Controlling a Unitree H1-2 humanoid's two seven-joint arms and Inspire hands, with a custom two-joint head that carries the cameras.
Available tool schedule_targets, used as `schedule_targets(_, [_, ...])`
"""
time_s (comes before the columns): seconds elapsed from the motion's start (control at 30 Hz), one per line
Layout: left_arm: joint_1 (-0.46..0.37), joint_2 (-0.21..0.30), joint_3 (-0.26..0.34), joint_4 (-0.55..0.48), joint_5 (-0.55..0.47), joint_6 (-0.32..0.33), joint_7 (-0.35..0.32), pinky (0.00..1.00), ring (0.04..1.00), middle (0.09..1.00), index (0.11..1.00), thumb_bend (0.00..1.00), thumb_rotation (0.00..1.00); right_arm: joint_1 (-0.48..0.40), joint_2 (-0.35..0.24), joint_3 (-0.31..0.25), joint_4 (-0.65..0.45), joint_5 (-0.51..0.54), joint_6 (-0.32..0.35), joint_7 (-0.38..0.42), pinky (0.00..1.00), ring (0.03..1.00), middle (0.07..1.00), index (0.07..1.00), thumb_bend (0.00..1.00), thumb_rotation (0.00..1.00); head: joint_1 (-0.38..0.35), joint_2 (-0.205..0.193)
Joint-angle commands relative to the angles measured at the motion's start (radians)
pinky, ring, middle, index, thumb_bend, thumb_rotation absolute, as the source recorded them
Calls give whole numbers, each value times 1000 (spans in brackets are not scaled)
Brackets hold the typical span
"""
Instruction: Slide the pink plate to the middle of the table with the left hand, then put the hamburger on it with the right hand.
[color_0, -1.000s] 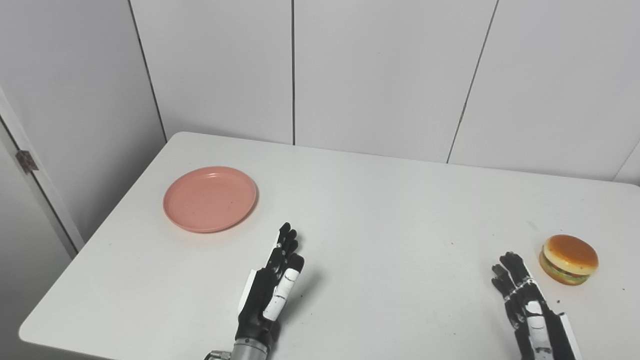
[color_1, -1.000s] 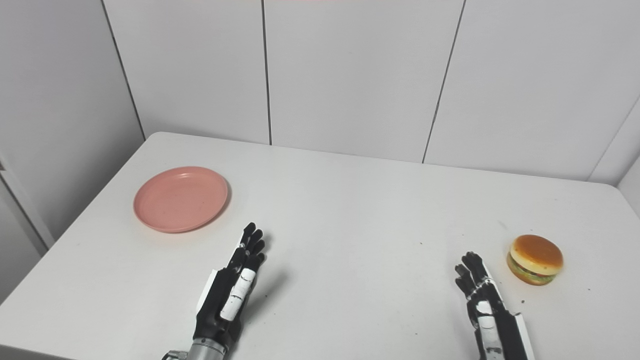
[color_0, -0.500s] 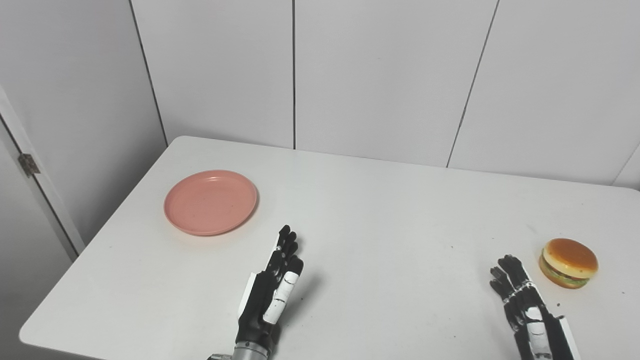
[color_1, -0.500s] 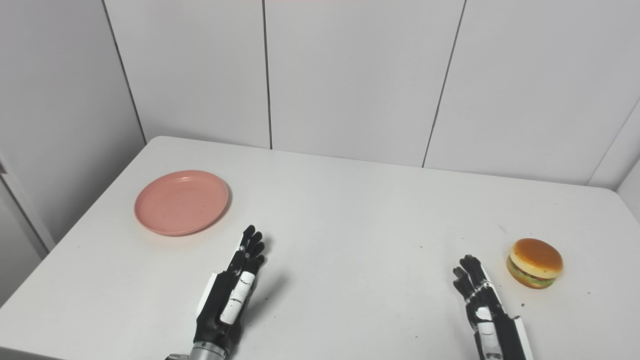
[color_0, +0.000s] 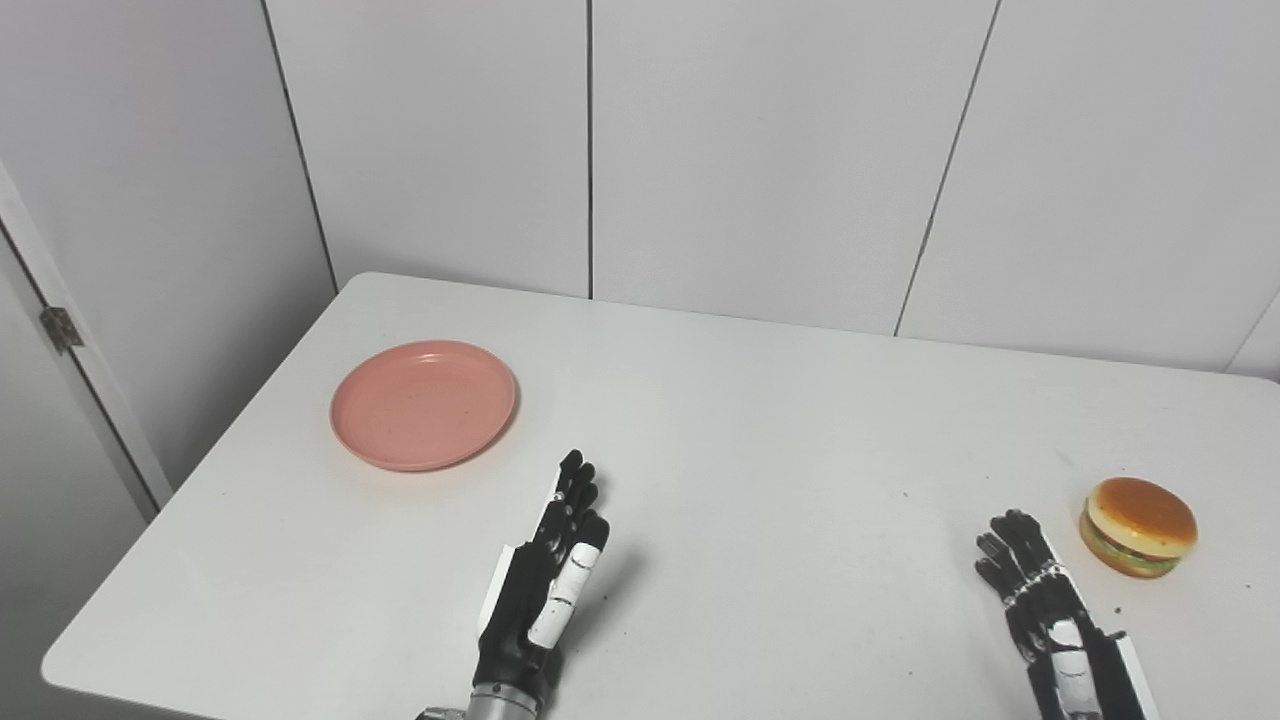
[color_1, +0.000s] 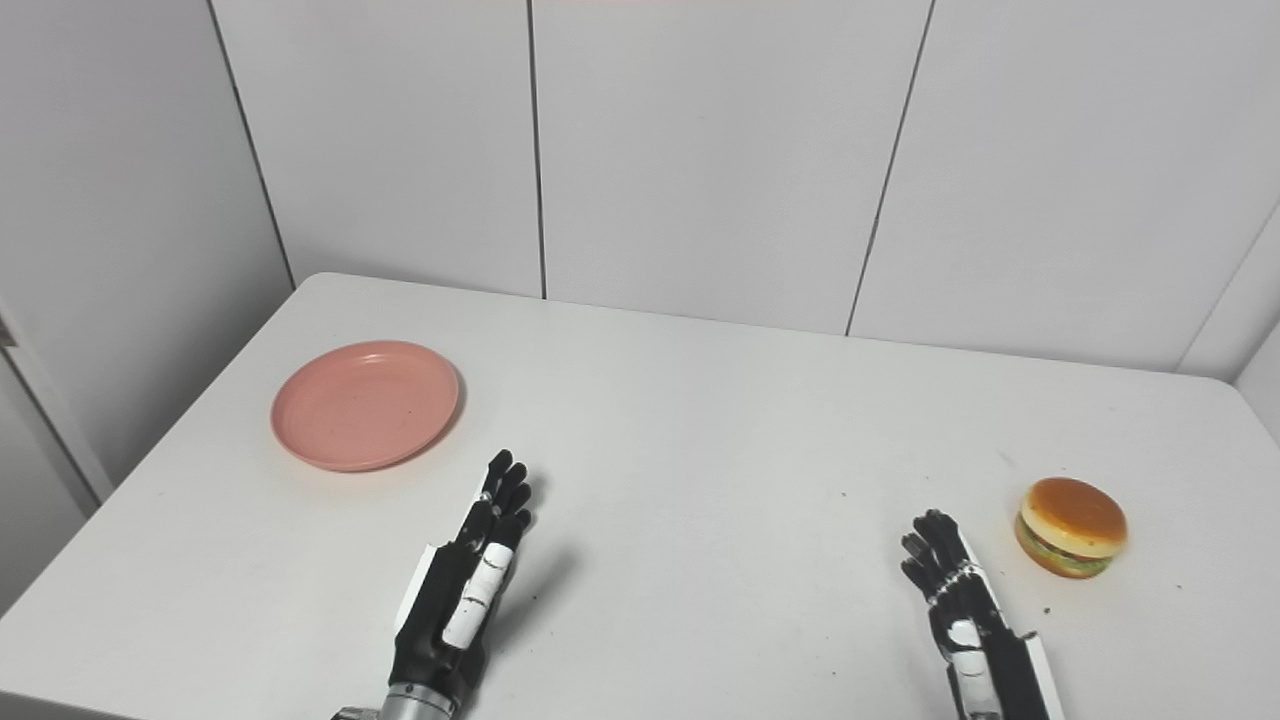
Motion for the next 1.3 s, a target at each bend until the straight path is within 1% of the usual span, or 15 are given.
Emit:
schedule_targets(0.0, [60, -24, 10, 26, -7, 9, 9, 1000, 1000, 1000, 1000, 735, 780, -68, -57, -35, 225, -19, 42, -23, 928, 923, 932, 920, 828, 916, 2, 1])
schedule_targets(0.13, [55, -31, 17, -13, -12, 23, 19, 1000, 1000, 1000, 1000, 794, 775, -70, -60, -33, 232, -11, 37, -15, 930, 918, 929, 922, 818, 913, 5, -2])
schedule_targets(0.37, [8, -32, 40, -114, -34, 69, 30, 1000, 1000, 992, 998, 811, 748, -71, -58, -32, 237, -17, 36, -20, 926, 923, 931, 923, 837, 914, 3, -4])
schedule_targets(0.47, [-29, -18, 60, -158, -48, 76, 27, 1000, 990, 983, 992, 820, 755, -71, -54, -31, 236, -16, 37, -21, 924, 924, 929, 919, 842, 914, 2, -7])
schedule_targets(0.57, [-58, -7, 83, -205, -61, 110, 27, 1000, 980, 964, 971, 898, 746, -73, -51, -29, 238, -17, 34, -22, 914, 916, 921, 911, 842, 913, -1, -9])
schedule_targets(0.7, [-100, 16, 111, -243, -66, 141, 22, 986, 975, 964, 964, 921, 737, -75, -47, -26, 240, -18, 33, -22, 909, 915, 921, 911, 847, 912, -6, -13])
schedule_targets(0.77, [-116, 23, 123, -255, -68, 158, 19, 976, 973, 963, 958, 931, 728, -75, -46, -24, 240, -19, 33, -21, 910, 916, 922, 913, 844, 914, -9, -14])
schedule_targets(0.87, [-142, 42, 143, -268, -59, 180, 18, 934, 962, 956, 951, 936, 735, -73, -45, -21, 235, -24, 36, -21, 911, 919, 924, 916, 837, 920, -11, -16])
schedule_targets(0.93, [-160, 57, 155, -268, -64, 185, 13, 953, 965, 960, 959, 936, 736, -72, -44, -19, 231, -23, 41, -21, 913, 921, 925, 917, 836, 915, -14, -16])
schedule_targets(0.97, [-168, 64, 162, -267, -68, 187, 8, 981, 969, 961, 963, 937, 738, -72, -44, -19, 229, -24, 42, -20, 913, 920, 924, 918, 832, 914, -15, -16])
schedule_targets(1.1, [-202, 104, 185, -255, -68, 182, -2, 995, 973, 955, 962, 954, 736, -72, -43, -17, 231, -27, 37, -21, 904, 918, 925, 919, 806, 906, -17, -16])
schedule_targets(1.17, [-217, 122, 198, -242, -77, 176, -3, 969, 964, 947, 953, 969, 718, -73, -44, -15, 232, -31, 32, -20, 899, 919, 926, 916, 796, 909, -17, -16])
schedule_targets(1.27, [-238, 146, 220, -215, -94, 159, -6, 966, 961, 944, 962, 958, 706, -74, -45, -14, 234, -35, 29, -20, 894, 917, 927, 916, 801, 909, -18, -14])
